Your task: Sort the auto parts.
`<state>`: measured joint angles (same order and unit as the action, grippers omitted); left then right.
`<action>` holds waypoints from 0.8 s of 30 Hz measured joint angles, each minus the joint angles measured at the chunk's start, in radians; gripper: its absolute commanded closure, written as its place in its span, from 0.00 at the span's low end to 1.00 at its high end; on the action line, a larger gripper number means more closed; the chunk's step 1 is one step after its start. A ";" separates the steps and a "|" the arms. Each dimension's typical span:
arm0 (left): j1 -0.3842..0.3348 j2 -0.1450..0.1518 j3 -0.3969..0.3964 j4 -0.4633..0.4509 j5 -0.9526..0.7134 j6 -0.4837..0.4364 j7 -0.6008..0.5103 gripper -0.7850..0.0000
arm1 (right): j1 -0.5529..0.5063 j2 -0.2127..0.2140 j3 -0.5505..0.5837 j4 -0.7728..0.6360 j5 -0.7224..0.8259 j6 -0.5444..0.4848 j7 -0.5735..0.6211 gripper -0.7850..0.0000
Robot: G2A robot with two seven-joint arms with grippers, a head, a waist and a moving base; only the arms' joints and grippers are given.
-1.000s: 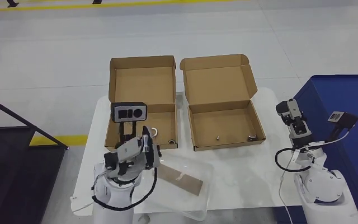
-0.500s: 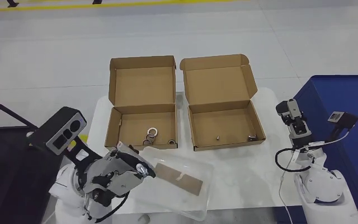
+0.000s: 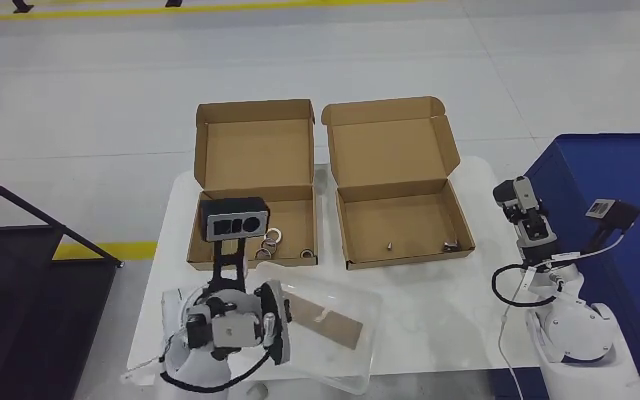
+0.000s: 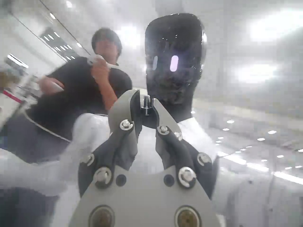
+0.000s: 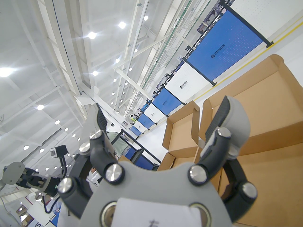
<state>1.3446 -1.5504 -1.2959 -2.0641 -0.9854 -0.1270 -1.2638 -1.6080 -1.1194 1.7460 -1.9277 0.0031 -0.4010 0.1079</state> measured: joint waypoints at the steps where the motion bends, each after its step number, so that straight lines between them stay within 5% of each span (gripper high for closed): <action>1: 0.001 0.002 0.015 0.007 -0.016 0.057 0.009 1.00 | 0.000 0.000 0.000 0.000 0.000 0.000 0.000 0.00; 7: 0.027 0.015 0.118 -0.004 -0.128 0.420 0.154 1.00 | 0.000 0.000 0.000 0.000 0.000 0.000 0.000 0.00; 12: 0.072 0.024 0.167 -0.048 -0.214 0.625 0.314 1.00 | 0.000 0.000 0.000 0.000 0.000 0.000 0.000 0.00; 24: 0.105 0.026 0.205 -0.099 -0.767 0.845 0.658 1.00 | 0.000 0.000 0.000 0.000 0.000 0.000 0.000 0.00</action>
<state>1.4492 -1.5240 -1.0909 -2.1634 -1.7527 0.7177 -0.6060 -1.6080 -1.1194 1.7460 -1.9277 0.0031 -0.4010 0.1079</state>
